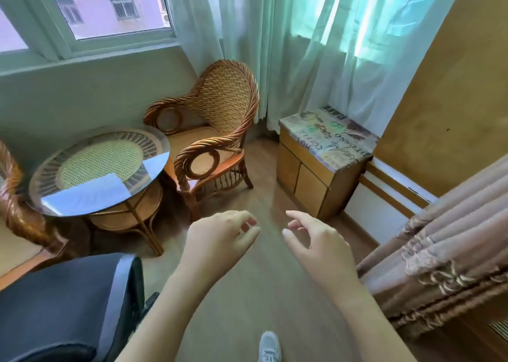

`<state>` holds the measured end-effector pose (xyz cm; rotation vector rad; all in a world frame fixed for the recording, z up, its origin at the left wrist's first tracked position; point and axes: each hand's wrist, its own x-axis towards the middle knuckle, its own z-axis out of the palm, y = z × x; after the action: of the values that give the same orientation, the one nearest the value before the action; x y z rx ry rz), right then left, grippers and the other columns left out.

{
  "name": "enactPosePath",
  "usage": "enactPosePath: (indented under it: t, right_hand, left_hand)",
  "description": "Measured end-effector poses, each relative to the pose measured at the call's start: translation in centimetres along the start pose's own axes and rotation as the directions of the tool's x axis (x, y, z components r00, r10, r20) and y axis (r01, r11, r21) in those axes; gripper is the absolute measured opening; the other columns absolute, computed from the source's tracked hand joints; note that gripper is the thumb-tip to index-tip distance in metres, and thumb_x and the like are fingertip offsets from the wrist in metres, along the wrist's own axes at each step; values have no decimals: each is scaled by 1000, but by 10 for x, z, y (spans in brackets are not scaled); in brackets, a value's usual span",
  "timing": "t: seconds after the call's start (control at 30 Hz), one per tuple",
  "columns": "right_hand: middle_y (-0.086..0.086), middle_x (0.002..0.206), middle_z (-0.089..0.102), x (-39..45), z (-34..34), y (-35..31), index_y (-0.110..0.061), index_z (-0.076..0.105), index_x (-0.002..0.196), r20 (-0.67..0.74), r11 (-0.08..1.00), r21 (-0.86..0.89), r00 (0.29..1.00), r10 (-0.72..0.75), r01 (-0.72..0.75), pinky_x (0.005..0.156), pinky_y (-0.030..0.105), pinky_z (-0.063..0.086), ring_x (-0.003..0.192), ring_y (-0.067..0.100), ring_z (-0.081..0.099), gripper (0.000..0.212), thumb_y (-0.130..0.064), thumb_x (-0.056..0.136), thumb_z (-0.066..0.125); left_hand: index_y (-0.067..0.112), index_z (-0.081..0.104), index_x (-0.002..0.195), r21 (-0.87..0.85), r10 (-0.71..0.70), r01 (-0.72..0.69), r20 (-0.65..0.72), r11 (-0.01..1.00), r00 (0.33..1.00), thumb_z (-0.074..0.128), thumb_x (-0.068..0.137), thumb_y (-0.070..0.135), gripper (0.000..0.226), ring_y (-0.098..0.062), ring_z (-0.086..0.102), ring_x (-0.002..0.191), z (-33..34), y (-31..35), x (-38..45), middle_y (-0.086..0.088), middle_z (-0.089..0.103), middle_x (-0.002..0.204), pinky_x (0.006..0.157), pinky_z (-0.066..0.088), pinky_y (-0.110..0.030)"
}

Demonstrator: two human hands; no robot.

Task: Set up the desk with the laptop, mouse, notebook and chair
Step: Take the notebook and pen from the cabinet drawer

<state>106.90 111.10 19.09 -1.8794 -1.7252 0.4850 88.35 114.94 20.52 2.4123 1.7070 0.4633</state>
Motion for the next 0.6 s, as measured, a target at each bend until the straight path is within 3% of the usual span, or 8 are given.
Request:
enactPosePath:
  t: [0.17,0.37,0.6]
  right_hand:
    - [-22,99,63,112,8,1,-39,55,120,21,1000,-4,1000,-8,8,76,25,44,96,-1,57,34,-44,87,53]
    - [-22,98,64,226,30,5,-38,57,118,53,1000,-13,999,10,-10,76,24,46,94,-1,58,32,-43,87,55]
    - [-20,100,64,352,52,22,-37,58,117,-26,984,-48,985,169,-170,78,25,47,97,1,58,30,-40,87,56]
  left_hand:
    - [39,65,108,43,-8,7,21,999,1000,49,92,51,26,0,63,89,11,-26,104,19,68,97,66,49,-21]
    - [37,69,102,13,12,-11,-10,1000,1000,56,89,46,20,0,65,80,35,-68,217,19,71,90,63,50,-21]
    - [32,70,103,74,308,-311,44,948,950,48,91,44,28,-9,68,79,81,-106,384,10,73,91,61,52,-25]
